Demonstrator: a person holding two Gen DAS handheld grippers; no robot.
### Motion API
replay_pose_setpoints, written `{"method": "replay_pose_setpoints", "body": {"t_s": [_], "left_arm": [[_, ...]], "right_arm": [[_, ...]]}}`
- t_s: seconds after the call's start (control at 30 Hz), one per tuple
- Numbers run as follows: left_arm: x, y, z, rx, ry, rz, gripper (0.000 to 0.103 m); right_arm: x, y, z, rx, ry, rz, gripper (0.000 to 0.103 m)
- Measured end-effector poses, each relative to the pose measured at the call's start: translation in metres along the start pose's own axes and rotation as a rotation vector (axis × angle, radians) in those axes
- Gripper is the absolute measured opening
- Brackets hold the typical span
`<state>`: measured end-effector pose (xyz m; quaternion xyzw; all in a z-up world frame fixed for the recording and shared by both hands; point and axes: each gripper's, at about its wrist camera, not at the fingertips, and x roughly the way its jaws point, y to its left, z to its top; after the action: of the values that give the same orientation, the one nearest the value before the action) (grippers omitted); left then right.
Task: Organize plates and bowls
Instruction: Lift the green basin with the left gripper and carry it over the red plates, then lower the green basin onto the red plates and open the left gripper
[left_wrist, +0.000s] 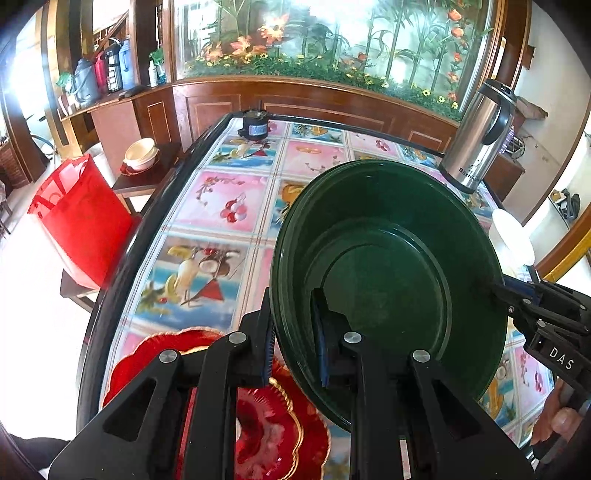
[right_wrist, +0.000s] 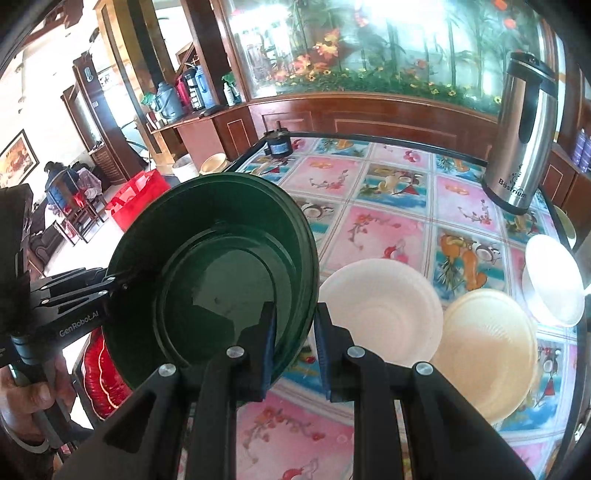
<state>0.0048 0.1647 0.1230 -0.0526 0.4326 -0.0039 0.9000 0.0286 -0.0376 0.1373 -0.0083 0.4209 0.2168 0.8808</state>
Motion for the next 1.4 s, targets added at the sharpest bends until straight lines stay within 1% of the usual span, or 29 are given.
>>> {"method": "replay_pose_setpoints", "body": {"t_s": [0.23, 0.4, 0.53, 0.73, 0.9, 1.03, 1.2, 1.4], "left_arm": [[-0.019, 0.024, -0.012, -0.018, -0.003, 0.007, 0.017], [-0.038, 0.047, -0.025, -0.029, -0.011, 0.027, 0.017], [-0.043, 0.069, -0.04, -0.051, -0.002, 0.039, 0.017], [-0.039, 0.097, -0.063, -0.102, 0.025, 0.053, 0.017], [-0.029, 0.114, -0.079, -0.136, 0.055, 0.068, 0.017], [-0.023, 0.129, -0.092, -0.168, 0.077, 0.06, 0.017], [-0.019, 0.131, -0.103, -0.166, 0.078, 0.075, 0.017], [-0.017, 0.132, -0.109, -0.156, 0.057, 0.105, 0.017]], "right_arm": [[0.0, 0.027, -0.01, -0.041, 0.02, 0.014, 0.023], [0.0, 0.051, -0.015, -0.066, 0.023, 0.055, 0.024], [0.008, 0.077, -0.022, -0.112, 0.043, 0.075, 0.028], [0.027, 0.103, -0.032, -0.152, 0.088, 0.104, 0.029], [0.042, 0.119, -0.038, -0.168, 0.122, 0.117, 0.029], [0.051, 0.133, -0.047, -0.198, 0.152, 0.125, 0.03], [0.061, 0.141, -0.056, -0.217, 0.183, 0.124, 0.03], [0.068, 0.144, -0.064, -0.225, 0.218, 0.13, 0.031]]}}
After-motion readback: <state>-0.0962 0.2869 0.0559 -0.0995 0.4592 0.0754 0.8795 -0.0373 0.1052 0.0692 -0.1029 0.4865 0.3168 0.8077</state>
